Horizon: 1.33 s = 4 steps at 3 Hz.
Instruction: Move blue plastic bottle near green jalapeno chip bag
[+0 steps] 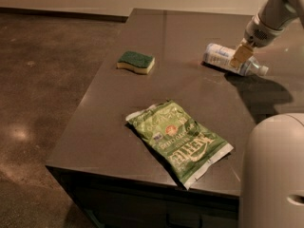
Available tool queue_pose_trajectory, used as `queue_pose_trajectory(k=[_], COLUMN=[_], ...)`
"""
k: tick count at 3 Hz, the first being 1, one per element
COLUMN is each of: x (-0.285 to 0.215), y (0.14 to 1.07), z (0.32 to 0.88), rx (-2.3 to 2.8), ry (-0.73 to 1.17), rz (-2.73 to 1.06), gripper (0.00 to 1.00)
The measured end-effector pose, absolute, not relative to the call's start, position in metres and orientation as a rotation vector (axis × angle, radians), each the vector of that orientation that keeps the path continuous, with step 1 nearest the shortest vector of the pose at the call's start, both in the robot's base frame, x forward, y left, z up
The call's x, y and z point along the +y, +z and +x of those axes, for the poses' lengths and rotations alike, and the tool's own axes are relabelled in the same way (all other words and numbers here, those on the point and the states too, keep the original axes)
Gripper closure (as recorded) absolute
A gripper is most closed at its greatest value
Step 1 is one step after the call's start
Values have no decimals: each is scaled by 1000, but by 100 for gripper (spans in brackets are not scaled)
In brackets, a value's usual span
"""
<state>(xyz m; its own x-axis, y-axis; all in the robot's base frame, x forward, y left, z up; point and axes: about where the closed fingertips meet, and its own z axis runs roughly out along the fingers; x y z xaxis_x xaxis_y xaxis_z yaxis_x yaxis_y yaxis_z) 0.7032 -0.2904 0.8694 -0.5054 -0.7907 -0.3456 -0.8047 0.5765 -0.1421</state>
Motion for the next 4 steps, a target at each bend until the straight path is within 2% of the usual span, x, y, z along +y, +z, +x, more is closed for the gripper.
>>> queue_pose_trajectory(k=[1, 2, 4], x=[-287, -274, -232], y=[879, 894, 904], z=[690, 663, 582], rx=[2417, 2373, 2305], ry=[63, 87, 161], rz=[-1324, -1379, -1500], gripper=[88, 100, 100])
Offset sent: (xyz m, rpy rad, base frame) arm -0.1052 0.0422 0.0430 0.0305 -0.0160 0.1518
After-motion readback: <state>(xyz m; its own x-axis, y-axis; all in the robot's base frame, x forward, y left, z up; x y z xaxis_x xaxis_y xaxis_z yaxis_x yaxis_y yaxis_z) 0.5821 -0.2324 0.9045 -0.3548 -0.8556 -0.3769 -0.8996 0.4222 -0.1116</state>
